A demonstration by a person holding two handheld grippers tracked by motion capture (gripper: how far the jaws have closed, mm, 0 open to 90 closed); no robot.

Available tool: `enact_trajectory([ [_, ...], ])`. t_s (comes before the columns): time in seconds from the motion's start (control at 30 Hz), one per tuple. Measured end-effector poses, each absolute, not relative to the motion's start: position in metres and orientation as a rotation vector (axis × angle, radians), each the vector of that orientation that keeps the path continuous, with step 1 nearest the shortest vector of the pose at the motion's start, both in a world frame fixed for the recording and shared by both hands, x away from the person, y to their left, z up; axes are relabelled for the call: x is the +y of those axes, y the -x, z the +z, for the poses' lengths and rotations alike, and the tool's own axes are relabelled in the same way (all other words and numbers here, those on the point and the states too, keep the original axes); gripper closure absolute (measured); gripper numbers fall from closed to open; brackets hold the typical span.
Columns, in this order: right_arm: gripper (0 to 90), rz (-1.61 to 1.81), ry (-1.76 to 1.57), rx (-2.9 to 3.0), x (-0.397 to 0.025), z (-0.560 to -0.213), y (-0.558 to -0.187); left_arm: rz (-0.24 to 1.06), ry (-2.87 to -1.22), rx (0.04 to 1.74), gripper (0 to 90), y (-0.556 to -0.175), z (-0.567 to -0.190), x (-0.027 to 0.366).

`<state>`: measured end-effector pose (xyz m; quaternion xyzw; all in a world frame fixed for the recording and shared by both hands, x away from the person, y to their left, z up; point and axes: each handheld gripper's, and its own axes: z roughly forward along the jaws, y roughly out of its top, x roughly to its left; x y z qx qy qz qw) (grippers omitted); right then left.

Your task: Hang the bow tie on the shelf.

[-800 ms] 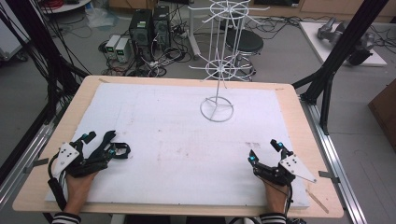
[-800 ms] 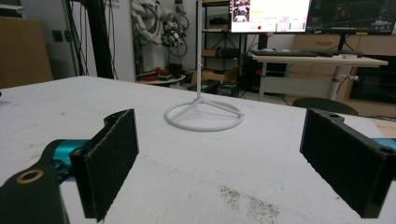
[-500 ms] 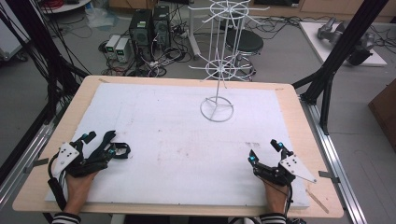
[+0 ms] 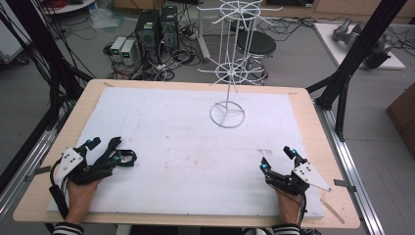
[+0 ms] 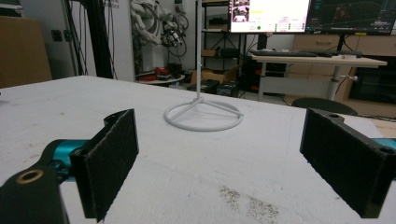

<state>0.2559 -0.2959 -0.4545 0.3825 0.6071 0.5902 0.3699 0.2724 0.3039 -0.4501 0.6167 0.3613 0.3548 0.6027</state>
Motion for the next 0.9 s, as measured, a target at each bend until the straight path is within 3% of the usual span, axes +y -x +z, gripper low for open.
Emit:
enact_trajectory([
  [0.57,10.6,1.513,-0.978,1.556,-0.296,-0.454,-0.256,0.843,-1.497,0.831,11.3,-0.264,-0.413,0.319],
  [0.9,10.6,1.513,-0.979,1.555,-0.296,-0.455,-0.256,0.886,-1.731,0.855,11.4,-0.258,-0.407,0.325],
])
